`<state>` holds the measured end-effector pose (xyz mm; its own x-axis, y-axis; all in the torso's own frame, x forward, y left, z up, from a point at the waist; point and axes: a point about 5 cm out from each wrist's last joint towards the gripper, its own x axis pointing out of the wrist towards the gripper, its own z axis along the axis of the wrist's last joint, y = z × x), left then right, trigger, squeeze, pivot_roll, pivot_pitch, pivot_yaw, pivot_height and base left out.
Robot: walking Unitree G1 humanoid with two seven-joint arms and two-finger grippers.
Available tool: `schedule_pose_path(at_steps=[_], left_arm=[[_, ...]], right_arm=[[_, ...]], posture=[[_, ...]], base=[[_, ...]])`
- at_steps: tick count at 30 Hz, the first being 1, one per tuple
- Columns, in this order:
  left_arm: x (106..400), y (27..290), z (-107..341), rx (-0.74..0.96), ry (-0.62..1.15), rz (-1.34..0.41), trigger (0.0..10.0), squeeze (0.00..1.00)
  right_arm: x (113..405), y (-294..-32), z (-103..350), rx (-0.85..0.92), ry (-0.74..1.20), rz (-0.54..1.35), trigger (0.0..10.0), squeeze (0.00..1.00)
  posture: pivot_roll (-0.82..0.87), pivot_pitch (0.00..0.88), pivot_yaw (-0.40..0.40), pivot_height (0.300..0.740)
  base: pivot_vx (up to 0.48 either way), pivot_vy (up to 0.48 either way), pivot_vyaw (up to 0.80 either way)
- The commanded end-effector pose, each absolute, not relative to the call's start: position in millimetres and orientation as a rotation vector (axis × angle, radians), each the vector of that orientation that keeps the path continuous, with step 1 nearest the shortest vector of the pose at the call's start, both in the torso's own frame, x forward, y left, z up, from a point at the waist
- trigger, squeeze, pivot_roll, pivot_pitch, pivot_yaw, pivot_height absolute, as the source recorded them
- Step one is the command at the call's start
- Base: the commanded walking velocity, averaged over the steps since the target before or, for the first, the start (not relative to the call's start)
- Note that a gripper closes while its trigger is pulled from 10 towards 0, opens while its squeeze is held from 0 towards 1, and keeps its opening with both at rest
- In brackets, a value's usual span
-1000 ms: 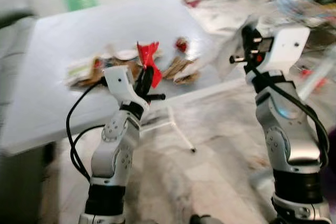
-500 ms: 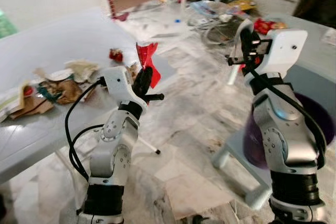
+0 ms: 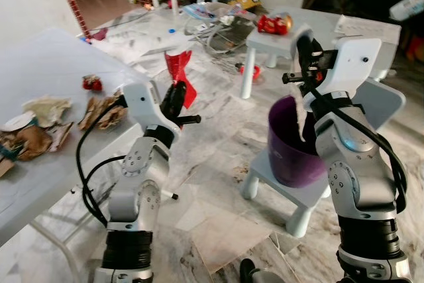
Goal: Picking trash to rubbish bin
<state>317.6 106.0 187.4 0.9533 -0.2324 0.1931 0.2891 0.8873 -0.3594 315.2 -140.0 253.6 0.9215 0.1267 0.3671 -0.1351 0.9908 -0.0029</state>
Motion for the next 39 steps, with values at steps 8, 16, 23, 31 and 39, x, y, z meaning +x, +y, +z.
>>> schedule_pose_path(at_steps=[8, 16, 23, 31, 39], left_arm=[[316.8, 108.3, 190.0, -0.399, -0.163, -0.283, 10.0, 0.00], [317.1, 109.6, 189.8, -0.400, -0.166, -0.290, 10.0, 0.00], [317.5, 108.9, 188.9, -0.400, -0.163, -0.290, 10.0, 0.00], [317.2, 108.0, 188.7, -0.398, -0.165, -0.304, 10.0, 0.00], [316.6, 108.1, 186.8, -0.389, -0.153, -0.296, 10.0, 0.00]], right_arm=[[314.6, -137.8, 257.4, 0.027, -0.386, 0.141, 10.0, 0.00], [314.7, -138.1, 257.5, 0.029, -0.392, 0.140, 10.0, 0.00], [314.7, -139.2, 257.4, 0.029, -0.393, 0.137, 10.0, 0.00], [314.4, -139.4, 257.1, 0.029, -0.393, 0.135, 10.0, 0.00], [313.8, -139.3, 256.6, 0.029, -0.392, 0.133, 10.0, 0.00]], posture=[[-0.08, 0.080, 0.075, 0.740], [-0.08, 0.078, 0.077, 0.740], [-0.08, 0.075, 0.080, 0.740], [-0.08, 0.077, 0.082, 0.740], [-0.08, 0.083, 0.084, 0.740]], base=[[0.000, 0.000, -0.79], [0.000, 0.000, -0.39], [0.000, 0.000, 0.00], [0.062, 0.000, 0.00], [0.320, 0.000, 0.00]])
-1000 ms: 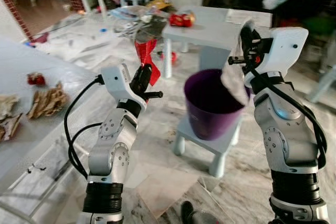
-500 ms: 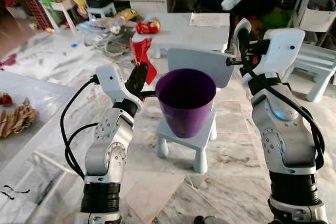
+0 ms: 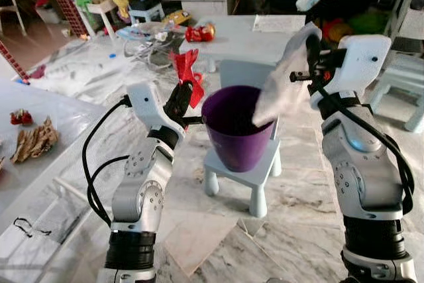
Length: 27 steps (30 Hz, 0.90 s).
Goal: Picking trash to rubbish bin
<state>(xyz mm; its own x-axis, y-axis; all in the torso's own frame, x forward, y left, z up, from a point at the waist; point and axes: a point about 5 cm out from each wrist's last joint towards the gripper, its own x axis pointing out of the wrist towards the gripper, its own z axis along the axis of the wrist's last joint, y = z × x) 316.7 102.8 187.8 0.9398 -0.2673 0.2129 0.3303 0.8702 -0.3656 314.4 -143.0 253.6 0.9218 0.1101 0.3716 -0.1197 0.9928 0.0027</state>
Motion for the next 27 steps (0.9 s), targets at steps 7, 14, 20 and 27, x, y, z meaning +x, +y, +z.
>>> schedule_pose_path(at_steps=[7, 14, 20, 27], left_arm=[[316.7, 105.6, 185.2, -0.402, -0.142, -0.304, 10.0, 0.00], [315.1, 105.0, 183.9, -0.406, -0.143, -0.309, 10.0, 0.00], [313.5, 102.1, 186.1, -0.417, -0.153, -0.343, 10.0, 0.00], [313.2, 103.2, 186.9, -0.411, -0.162, -0.336, 10.0, 0.00]], right_arm=[[313.5, -139.6, 256.1, 0.021, -0.390, 0.128, 10.0, 0.00], [314.8, -142.6, 251.3, 0.023, -0.360, 0.112, 10.0, 0.00], [315.0, -141.6, 250.6, 0.025, -0.358, 0.116, 10.0, 0.00], [314.8, -141.1, 250.0, 0.022, -0.357, 0.118, 10.0, 0.00]], posture=[[-0.08, 0.083, 0.085, 0.740], [-0.08, 0.087, 0.085, 0.740], [-0.08, 0.089, 0.085, 0.740], [-0.08, 0.093, 0.085, 0.740]], base=[[0.320, 0.000, 0.00], [0.000, 0.000, -0.46], [0.000, 0.000, -0.80], [0.000, 0.000, -0.80]])
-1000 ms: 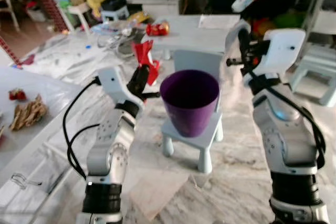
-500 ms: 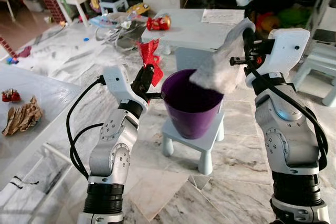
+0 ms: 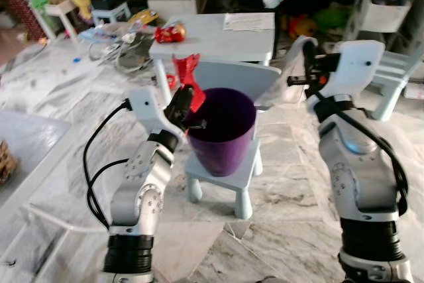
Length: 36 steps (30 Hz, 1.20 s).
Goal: Picking trash to rubbish bin
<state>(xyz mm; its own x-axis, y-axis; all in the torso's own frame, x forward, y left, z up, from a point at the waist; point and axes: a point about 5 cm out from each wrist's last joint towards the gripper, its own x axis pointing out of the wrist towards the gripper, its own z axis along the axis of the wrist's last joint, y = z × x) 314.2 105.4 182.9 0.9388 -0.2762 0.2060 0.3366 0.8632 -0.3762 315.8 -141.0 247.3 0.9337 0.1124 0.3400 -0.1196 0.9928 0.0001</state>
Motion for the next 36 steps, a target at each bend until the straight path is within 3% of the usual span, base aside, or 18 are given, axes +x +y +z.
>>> schedule_pose_path(at_steps=[1, 6, 24, 36], left_arm=[[313.1, 103.4, 186.9, -0.406, -0.163, -0.335, 10.0, 0.00], [312.8, 104.2, 187.2, -0.401, -0.167, -0.338, 10.0, 0.00], [313.9, 105.7, 186.1, -0.383, -0.151, -0.322, 10.0, 0.00], [317.4, 113.2, 181.6, -0.349, -0.141, -0.243, 10.0, 0.00]], right_arm=[[314.5, -141.3, 249.8, 0.023, -0.358, 0.119, 10.0, 0.00], [313.9, -140.5, 250.1, 0.017, -0.364, 0.123, 10.0, 0.00], [313.0, -141.4, 248.9, 0.020, -0.364, 0.114, 10.0, 0.00], [312.2, -139.2, 247.3, 0.008, -0.360, 0.135, 10.0, 0.00]], posture=[[-0.08, 0.093, 0.086, 0.740], [-0.08, 0.094, 0.089, 0.740], [-0.08, 0.104, 0.095, 0.740], [-0.08, 0.099, 0.091, 0.740]], base=[[0.000, 0.000, -0.46], [0.179, 0.000, 0.00], [0.462, 0.000, 0.00], [0.020, 0.000, 0.00]])
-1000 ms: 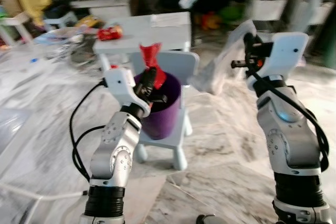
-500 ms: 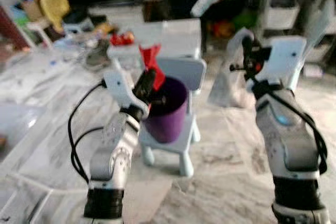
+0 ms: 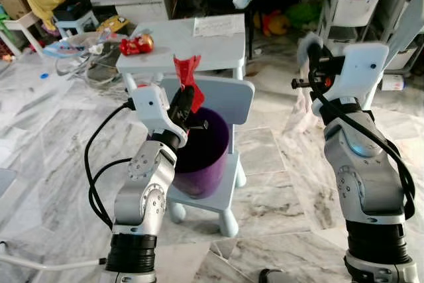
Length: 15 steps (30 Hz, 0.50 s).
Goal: Picking trash to rubbish bin
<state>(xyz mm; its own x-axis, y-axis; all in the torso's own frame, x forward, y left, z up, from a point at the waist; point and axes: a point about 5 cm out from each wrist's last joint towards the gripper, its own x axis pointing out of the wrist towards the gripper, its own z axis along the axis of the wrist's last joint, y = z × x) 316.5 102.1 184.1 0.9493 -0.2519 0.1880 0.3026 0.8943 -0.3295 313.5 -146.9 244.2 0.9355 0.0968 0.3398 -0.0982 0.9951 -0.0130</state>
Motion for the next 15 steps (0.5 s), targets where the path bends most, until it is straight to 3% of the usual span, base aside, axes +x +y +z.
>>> schedule_pose_path(at_steps=[1, 3, 12, 15], left_arm=[[317.8, 113.8, 181.7, -0.346, -0.141, -0.239, 10.0, 0.00], [318.4, 114.4, 181.5, -0.340, -0.140, -0.232, 10.0, 0.00], [320.0, 114.7, 181.4, -0.327, -0.139, -0.242, 10.0, 0.00], [319.7, 114.4, 181.7, -0.333, -0.141, -0.250, 10.0, 0.00]], right_arm=[[312.3, -139.0, 247.4, 0.005, -0.361, 0.138, 10.0, 0.00], [312.3, -138.7, 247.7, 0.004, -0.363, 0.145, 10.0, 0.00], [312.5, -135.5, 249.2, 0.008, -0.373, 0.162, 10.0, 0.00], [313.2, -136.0, 249.5, 0.017, -0.375, 0.160, 10.0, 0.00]], posture=[[-0.08, 0.098, 0.091, 0.740], [-0.08, 0.095, 0.091, 0.740], [-0.08, 0.089, 0.093, 0.740], [-0.08, 0.090, 0.097, 0.740]], base=[[0.000, 0.000, 0.00], [0.000, 0.000, 0.00], [0.000, 0.000, 0.76], [0.000, 0.000, 0.41]])
